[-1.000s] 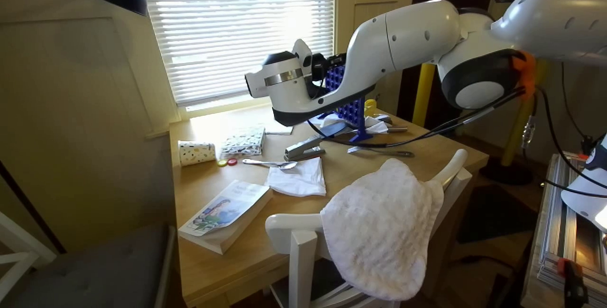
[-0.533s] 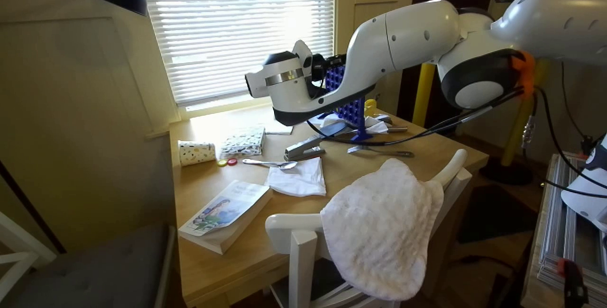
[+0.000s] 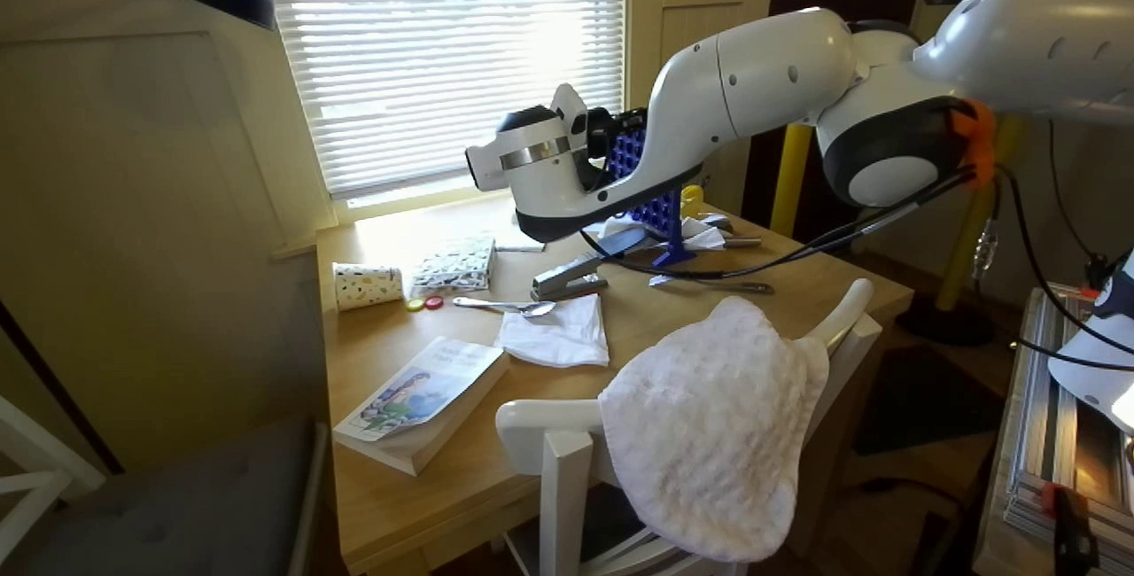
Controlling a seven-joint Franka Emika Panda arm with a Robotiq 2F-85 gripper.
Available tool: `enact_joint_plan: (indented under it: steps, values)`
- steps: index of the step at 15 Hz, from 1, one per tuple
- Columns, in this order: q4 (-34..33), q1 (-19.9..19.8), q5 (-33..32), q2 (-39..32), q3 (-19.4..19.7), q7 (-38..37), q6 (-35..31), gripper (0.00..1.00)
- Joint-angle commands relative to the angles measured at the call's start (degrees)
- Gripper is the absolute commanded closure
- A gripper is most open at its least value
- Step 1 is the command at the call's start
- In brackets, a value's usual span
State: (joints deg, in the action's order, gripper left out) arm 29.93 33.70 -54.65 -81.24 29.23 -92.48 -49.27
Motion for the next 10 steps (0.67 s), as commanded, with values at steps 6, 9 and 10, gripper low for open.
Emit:
enact_joint_plan:
  steps: [6, 9, 10]
  values:
    - [1.71, -0.03, -3.35, -1.13, 1.52, 0.39, -9.21, 0.9]
    - [1.0, -0.39, -2.26, -1.1, 0.92, 0.04, -8.37, 0.65]
    - [1.15, -0.38, -2.32, -1.09, 0.94, 0.04, -8.5, 0.65]
